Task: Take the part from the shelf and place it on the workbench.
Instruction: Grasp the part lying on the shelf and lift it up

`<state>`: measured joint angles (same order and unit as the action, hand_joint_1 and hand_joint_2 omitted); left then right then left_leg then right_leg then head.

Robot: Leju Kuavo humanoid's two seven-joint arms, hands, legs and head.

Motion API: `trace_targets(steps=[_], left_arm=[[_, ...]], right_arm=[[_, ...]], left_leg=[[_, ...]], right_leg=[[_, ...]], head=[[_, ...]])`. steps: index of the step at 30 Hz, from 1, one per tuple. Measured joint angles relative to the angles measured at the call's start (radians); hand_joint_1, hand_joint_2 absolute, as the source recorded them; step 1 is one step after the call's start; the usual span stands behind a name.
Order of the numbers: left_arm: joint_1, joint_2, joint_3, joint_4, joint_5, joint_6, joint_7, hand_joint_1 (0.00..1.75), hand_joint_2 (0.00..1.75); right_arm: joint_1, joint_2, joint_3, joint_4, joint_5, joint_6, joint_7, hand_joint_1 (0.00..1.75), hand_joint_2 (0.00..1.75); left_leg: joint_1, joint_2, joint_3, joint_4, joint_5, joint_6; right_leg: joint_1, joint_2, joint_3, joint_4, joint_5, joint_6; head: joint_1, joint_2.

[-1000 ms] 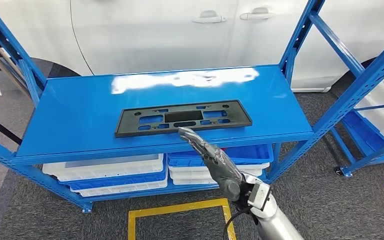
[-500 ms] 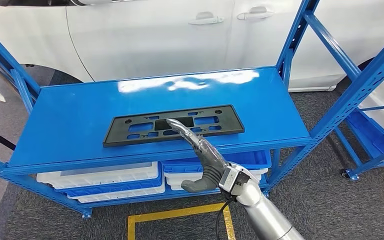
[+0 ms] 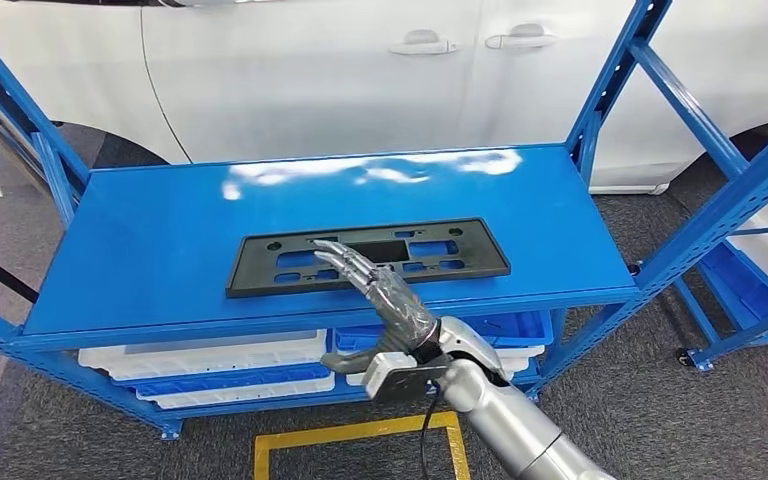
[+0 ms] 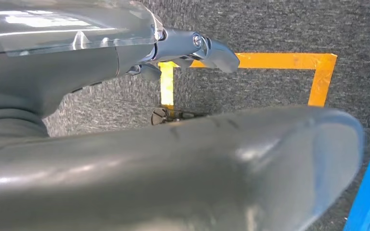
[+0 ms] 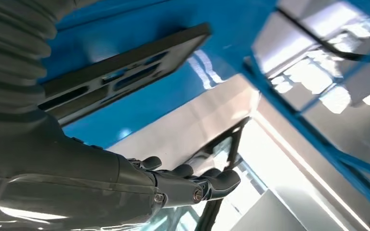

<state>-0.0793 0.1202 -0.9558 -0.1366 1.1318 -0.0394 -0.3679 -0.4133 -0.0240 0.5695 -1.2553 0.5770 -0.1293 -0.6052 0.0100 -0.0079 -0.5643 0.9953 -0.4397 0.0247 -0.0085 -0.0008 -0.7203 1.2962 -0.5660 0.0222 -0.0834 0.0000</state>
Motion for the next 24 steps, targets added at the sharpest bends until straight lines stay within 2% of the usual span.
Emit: trace_targets(steps=[1,3,4,5,6,9,11,13,14,15,16,18,19,20,21,24], left_arm=[[0.0,0.0,-0.002,0.0,0.0,0.001,0.0,0.0,0.0],[-0.002,0.0,-0.008,0.0,0.0,0.003,-0.001,0.0,0.0],[-0.004,0.0,-0.011,0.0,0.0,0.004,-0.001,0.0,0.0],[-0.006,0.0,-0.014,0.0,0.0,0.005,-0.002,0.0,0.0],[-0.007,0.0,-0.016,0.0,0.0,0.005,-0.002,0.0,0.0],[-0.009,0.001,-0.021,0.0,0.0,0.007,-0.004,0.0,0.0],[-0.012,0.002,-0.026,0.0,0.0,0.006,-0.007,0.0,0.0],[-0.012,0.002,-0.033,0.0,0.0,0.004,-0.011,0.0,0.0],[-0.012,0.002,-0.036,0.0,0.0,0.003,-0.012,0.0,0.0],[-0.011,0.002,-0.039,0.0,0.0,0.002,-0.014,0.0,0.0],[-0.011,0.003,-0.041,0.0,0.0,0.001,-0.014,0.0,0.0],[-0.012,0.005,-0.042,0.0,0.0,0.001,-0.015,0.0,0.0],[-0.013,0.007,-0.043,0.0,0.0,0.001,-0.016,0.0,0.0],[-0.015,0.007,-0.044,0.0,0.0,0.001,-0.016,0.0,0.0],[-0.015,0.008,-0.045,0.0,0.0,0.001,-0.017,0.0,0.0],[-0.014,0.009,-0.049,0.0,0.0,0.001,-0.018,0.0,0.0]], right_arm=[[-0.009,0.004,0.011,0.025,0.061,-0.048,0.021,0.0,1.75],[-0.036,0.018,0.032,0.08,0.174,-0.141,0.066,0.0,1.75],[-0.05,0.026,0.043,0.111,0.223,-0.182,0.087,0.0,1.75],[-0.063,0.035,0.053,0.142,0.265,-0.218,0.107,0.0,1.75],[-0.074,0.044,0.062,0.174,0.301,-0.246,0.125,0.0,1.75],[-0.102,0.074,0.085,0.262,0.372,-0.298,0.168,0.0,1.75],[-0.122,0.097,0.095,0.313,0.397,-0.315,0.189,0.0,1.75],[-0.138,0.117,0.101,0.362,0.414,-0.327,0.2,0.0,1.75],[-0.143,0.125,0.102,0.384,0.42,-0.332,0.204,0.0,1.75],[-0.147,0.133,0.103,0.403,0.425,-0.335,0.206,0.0,1.75],[-0.151,0.141,0.104,0.419,0.428,-0.337,0.207,0.0,1.75],[-0.161,0.157,0.105,0.443,0.431,-0.338,0.21,0.0,1.75],[-0.169,0.165,0.105,0.453,0.431,-0.338,0.21,0.0,1.75],[-0.177,0.172,0.106,0.461,0.431,-0.338,0.21,0.0,1.75],[-0.183,0.179,0.106,0.468,0.431,-0.338,0.211,0.0,1.75],[-0.195,0.193,0.107,0.485,0.432,-0.338,0.212,0.0,1.75]], left_leg=[[0.0,-0.001,0.003,0.0,-0.002,-0.002],[-0.001,-0.002,0.009,0.002,-0.008,-0.008],[-0.003,-0.002,0.011,0.003,-0.011,-0.012],[-0.004,-0.002,0.011,0.004,-0.013,-0.017],[-0.005,-0.002,0.01,0.004,-0.014,-0.022],[-0.001,-0.001,0.007,0.013,-0.026,-0.039],[0.002,0.001,-0.028,0.091,-0.069,-0.049],[0.003,0.001,-0.099,0.229,-0.126,-0.058],[0.004,0.001,-0.128,0.28,-0.138,-0.061],[0.004,0.001,-0.144,0.298,-0.131,-0.063],[0.005,0.002,-0.138,0.273,-0.104,-0.064],[0.007,0.002,-0.083,0.141,-0.026,-0.062],[0.006,0.002,-0.054,0.076,0.0,-0.059],[0.005,0.002,-0.035,0.034,0.013,-0.053],[0.004,0.001,-0.028,0.018,0.013,-0.046],[0.004,0.0,-0.028,0.015,0.012,-0.026]], right_leg=[[-0.001,0.0,0.013,-0.037,0.032,-0.001],[0.0,0.0,0.075,-0.177,0.108,-0.01],[0.002,0.0,0.101,-0.236,0.13,-0.015],[0.004,0.001,0.116,-0.27,0.138,-0.019],[0.007,0.001,0.12,-0.281,0.135,-0.023],[0.005,0.001,0.124,-0.292,0.136,-0.038],[0.001,-0.001,0.13,-0.299,0.138,-0.048],[0.002,-0.001,0.132,-0.299,0.135,-0.052],[0.002,-0.001,0.133,-0.298,0.134,-0.053],[0.002,-0.001,0.134,-0.298,0.132,-0.053],[0.002,-0.001,0.137,-0.297,0.13,-0.052],[0.003,0.0,0.144,-0.294,0.123,-0.047],[0.005,0.001,0.146,-0.291,0.119,-0.043],[0.007,0.002,0.146,-0.288,0.116,-0.038],[0.009,0.003,0.145,-0.287,0.115,-0.034],[0.01,0.003,0.141,-0.279,0.107,-0.019]], head=[[0.0,0.0],[0.0,0.0],[0.0,0.0],[0.0,0.0],[0.0,0.0],[0.0,0.0],[0.0,0.0],[0.0,0.0],[0.0,0.0],[0.0,0.0],[0.0,0.0],[0.0,0.0],[0.0,0.0],[0.0,0.0],[0.0,0.0],[0.0,0.0]])
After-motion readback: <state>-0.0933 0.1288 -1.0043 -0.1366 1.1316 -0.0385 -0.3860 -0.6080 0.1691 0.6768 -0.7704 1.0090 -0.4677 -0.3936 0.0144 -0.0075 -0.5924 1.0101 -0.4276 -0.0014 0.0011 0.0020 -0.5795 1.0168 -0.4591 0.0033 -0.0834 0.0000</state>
